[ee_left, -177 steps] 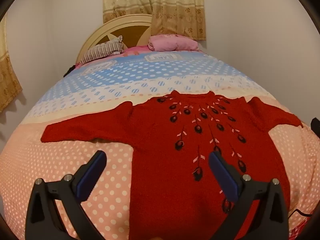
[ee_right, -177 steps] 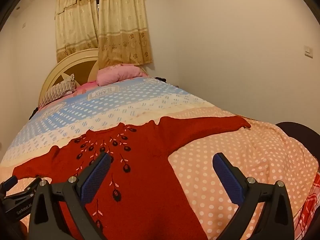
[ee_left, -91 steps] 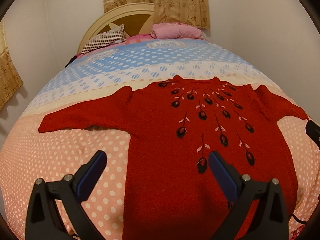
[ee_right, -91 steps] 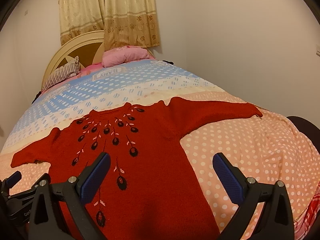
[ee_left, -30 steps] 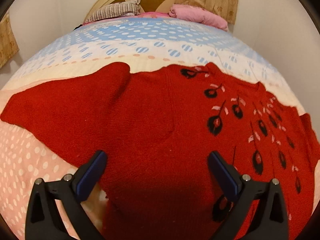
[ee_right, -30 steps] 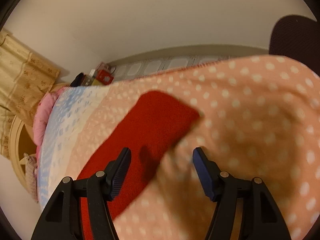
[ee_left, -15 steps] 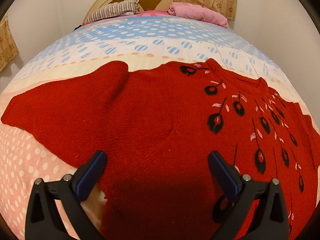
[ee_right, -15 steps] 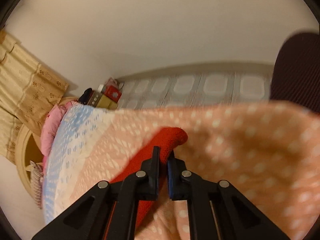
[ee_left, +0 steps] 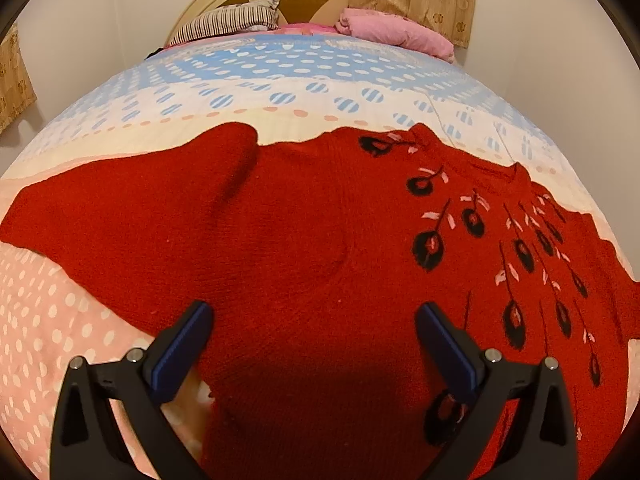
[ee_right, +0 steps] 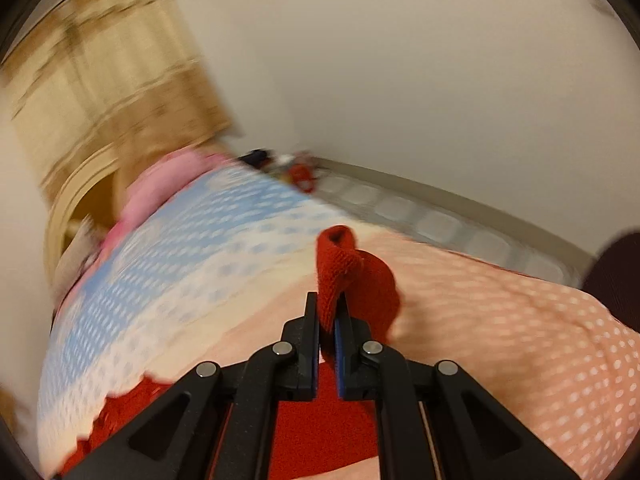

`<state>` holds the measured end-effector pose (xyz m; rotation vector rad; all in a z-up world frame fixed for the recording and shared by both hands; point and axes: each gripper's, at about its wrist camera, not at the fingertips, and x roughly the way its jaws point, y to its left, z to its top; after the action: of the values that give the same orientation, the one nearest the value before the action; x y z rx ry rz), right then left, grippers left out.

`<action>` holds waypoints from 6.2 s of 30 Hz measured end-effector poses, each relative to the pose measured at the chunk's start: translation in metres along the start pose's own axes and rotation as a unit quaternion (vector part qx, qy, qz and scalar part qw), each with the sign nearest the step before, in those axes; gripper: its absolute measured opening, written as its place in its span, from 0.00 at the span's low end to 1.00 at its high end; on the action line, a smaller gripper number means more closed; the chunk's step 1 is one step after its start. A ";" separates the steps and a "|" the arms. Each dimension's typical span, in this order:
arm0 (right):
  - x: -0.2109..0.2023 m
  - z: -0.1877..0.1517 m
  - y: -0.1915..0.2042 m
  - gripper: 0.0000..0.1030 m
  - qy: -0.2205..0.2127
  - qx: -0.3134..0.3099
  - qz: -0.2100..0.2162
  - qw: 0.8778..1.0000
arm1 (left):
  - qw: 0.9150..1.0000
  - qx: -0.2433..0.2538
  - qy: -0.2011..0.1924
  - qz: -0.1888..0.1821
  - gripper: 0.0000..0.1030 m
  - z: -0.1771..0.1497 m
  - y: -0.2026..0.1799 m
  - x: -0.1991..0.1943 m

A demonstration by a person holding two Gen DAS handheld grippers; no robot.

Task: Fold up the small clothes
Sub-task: 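Grasp the red sweater's sleeve cuff with the right gripper and lift it, then fold the held sleeve across the sweater body with the right gripper, then release the sleeve onto the sweater and withdraw the right gripper, then grasp the other sleeve cuff with the left gripper and lift it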

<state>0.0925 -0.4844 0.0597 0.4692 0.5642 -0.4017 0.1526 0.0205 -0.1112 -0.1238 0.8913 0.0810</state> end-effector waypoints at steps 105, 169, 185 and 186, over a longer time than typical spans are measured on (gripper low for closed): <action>0.114 -0.132 0.138 0.12 0.135 -0.153 0.128 0.970 | 0.998 -0.034 -0.004 0.051 1.00 0.003 0.012 0.004; 0.066 -0.243 0.199 0.61 0.136 -0.255 0.099 0.952 | 0.940 -0.327 -0.064 0.076 0.10 0.035 0.360 -0.001; 0.066 -0.241 0.196 0.61 0.136 -0.244 0.112 0.954 | 0.978 -0.060 -0.197 -0.032 0.08 0.090 0.143 -0.097; 0.066 -0.241 0.195 0.61 0.136 -0.243 0.113 0.954 | 0.978 -0.027 -0.198 -0.054 0.08 0.086 0.112 -0.100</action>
<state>0.1384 -0.2133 -0.0984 0.1082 0.8399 0.0301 0.1428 0.1417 0.0118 -0.1988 0.4831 0.0263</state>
